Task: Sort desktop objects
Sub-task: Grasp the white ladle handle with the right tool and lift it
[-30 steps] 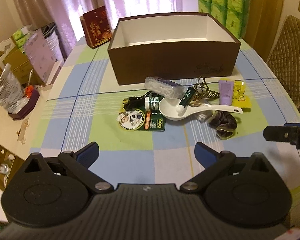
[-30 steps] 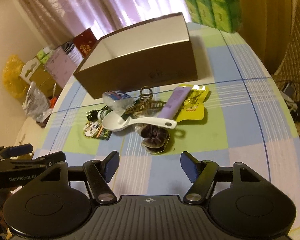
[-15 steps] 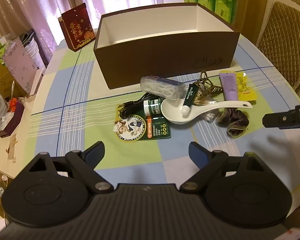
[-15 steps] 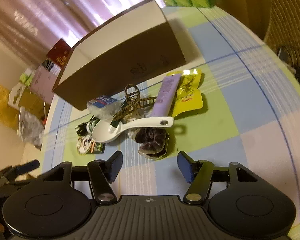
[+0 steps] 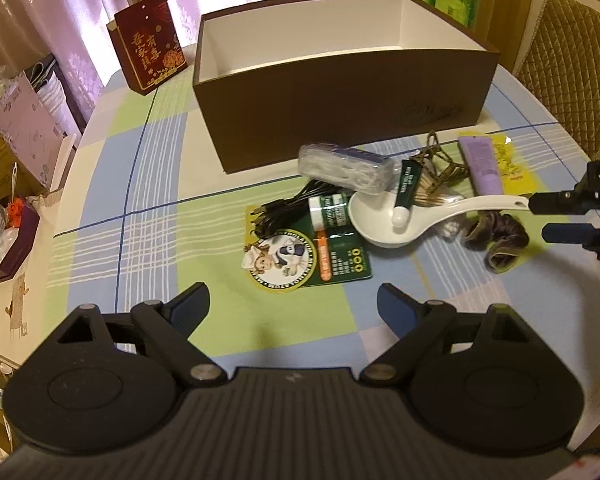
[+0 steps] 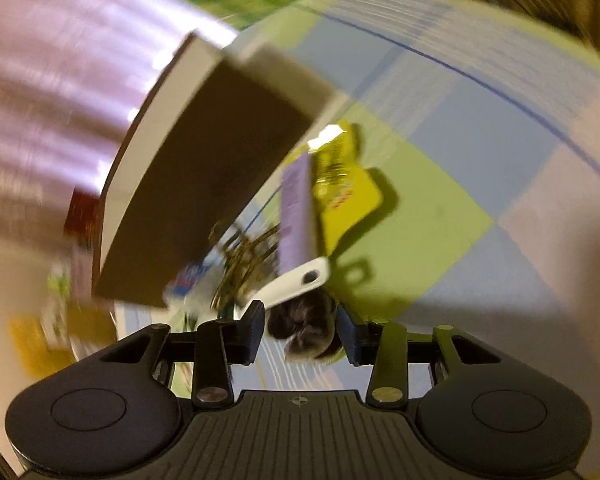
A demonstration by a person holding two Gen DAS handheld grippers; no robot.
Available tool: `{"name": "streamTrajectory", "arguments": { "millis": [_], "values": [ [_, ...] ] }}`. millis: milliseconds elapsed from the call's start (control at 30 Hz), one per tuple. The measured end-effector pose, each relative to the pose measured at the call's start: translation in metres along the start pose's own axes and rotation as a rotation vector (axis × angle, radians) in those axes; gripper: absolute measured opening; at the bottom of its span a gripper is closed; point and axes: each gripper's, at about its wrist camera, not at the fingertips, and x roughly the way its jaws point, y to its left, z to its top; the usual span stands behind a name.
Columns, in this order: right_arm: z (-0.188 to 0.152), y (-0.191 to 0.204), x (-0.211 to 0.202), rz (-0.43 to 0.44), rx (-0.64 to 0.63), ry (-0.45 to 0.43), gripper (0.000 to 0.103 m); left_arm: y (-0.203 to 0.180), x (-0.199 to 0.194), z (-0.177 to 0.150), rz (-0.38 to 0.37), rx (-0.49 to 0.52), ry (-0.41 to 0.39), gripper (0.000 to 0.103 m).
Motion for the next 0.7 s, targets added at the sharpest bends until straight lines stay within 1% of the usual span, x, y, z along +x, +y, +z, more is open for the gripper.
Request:
{"name": "streamTrajectory", "arguments": {
  "millis": [100, 133, 200, 233, 267, 333, 400, 433, 467, 633, 700],
  "values": [
    [0.006, -0.022, 0.008, 0.051, 0.179, -0.024, 0.037, 0.006, 0.004, 0.001, 0.005, -0.003, 0.008, 0.089],
    [0.007, -0.027, 0.011, 0.059, 0.217, -0.028, 0.036, 0.007, 0.006, 0.001, 0.005, -0.003, 0.011, 0.089],
    [0.008, -0.034, 0.014, 0.099, 0.278, -0.042, 0.031, 0.009, 0.008, 0.003, 0.006, -0.001, 0.015, 0.089],
    [0.009, -0.038, 0.015, 0.12, 0.302, -0.049, 0.026, 0.01, 0.009, 0.003, 0.007, 0.001, 0.017, 0.089],
    [0.009, -0.039, 0.016, 0.133, 0.319, -0.054, 0.023, 0.01, 0.01, 0.004, 0.007, 0.002, 0.018, 0.089],
    [0.01, -0.04, 0.018, 0.157, 0.331, -0.057, 0.022, 0.01, 0.012, 0.005, 0.004, 0.005, 0.02, 0.089],
    [0.011, -0.041, 0.021, 0.179, 0.34, -0.061, 0.019, 0.01, 0.014, 0.006, 0.001, 0.008, 0.022, 0.089],
    [0.01, -0.042, 0.023, 0.19, 0.343, -0.06, 0.01, 0.01, 0.015, 0.006, -0.001, 0.01, 0.021, 0.089],
    [0.01, -0.043, 0.024, 0.198, 0.343, -0.055, 0.005, 0.009, 0.015, 0.006, -0.002, 0.011, 0.02, 0.089],
    [0.012, -0.039, 0.019, 0.27, 0.333, -0.072, 0.0, 0.007, 0.016, 0.006, -0.003, 0.014, 0.018, 0.089],
    [0.014, -0.035, 0.015, 0.29, 0.311, -0.079, 0.0, 0.006, 0.016, 0.006, -0.002, 0.017, 0.016, 0.089]
  ]
}}
